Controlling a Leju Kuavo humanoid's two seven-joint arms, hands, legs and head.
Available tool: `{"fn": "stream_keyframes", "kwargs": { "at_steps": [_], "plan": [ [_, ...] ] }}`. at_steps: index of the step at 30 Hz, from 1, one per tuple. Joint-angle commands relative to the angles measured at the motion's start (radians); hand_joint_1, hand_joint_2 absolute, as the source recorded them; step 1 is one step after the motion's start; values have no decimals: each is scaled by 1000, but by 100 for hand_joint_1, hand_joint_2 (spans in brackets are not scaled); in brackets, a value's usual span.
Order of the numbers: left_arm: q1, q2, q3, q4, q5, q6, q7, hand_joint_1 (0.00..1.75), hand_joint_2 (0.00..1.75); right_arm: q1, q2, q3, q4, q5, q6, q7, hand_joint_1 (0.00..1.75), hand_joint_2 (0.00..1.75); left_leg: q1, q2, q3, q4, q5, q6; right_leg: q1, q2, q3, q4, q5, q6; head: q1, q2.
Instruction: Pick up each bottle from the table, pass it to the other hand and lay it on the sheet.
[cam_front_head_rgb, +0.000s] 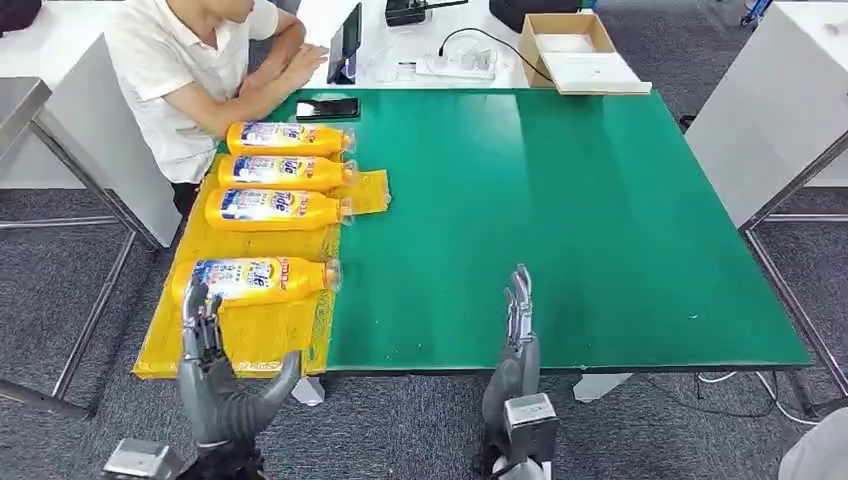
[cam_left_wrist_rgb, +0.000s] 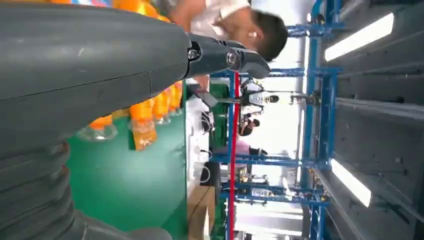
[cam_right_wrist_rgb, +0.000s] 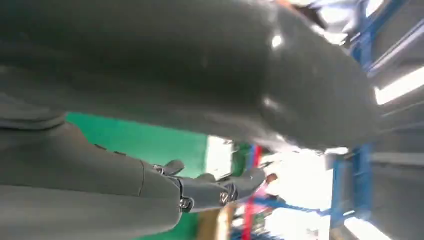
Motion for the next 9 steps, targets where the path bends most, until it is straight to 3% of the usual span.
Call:
{"fn": "stream_keyframes", "kwargs": {
  "at_steps": [1,5,7,9],
  "plan": [
    [85,-31,142,-83,-8,-36,-8,0,175,-42,10,41,108,-20,-36,13,0,0,1,1,2,0,-1,-1,1,1,2,-1,0,-1,0,0],
    [93,-51,182,-89,-5,-28,-7,0,175,-39,12,37,97,-48,-41,42,0,0,1,2,3,-1,-1,-1,1,2,4,-1,0,-1,1,0],
    [88,-65,224,-83,-16,-56,-3,0,175,-25,34,-13,58,-81,-111,2,0,0,1,3,4,-1,-1,-1,1,2,4,-1,0,-2,1,0],
    [75,-68,247,-71,-27,-79,-1,0,175,-6,8,-28,-10,-88,-70,59,0,0,0,1,3,-1,0,-1,0,0,3,-1,0,-1,1,0]
  ]
}}
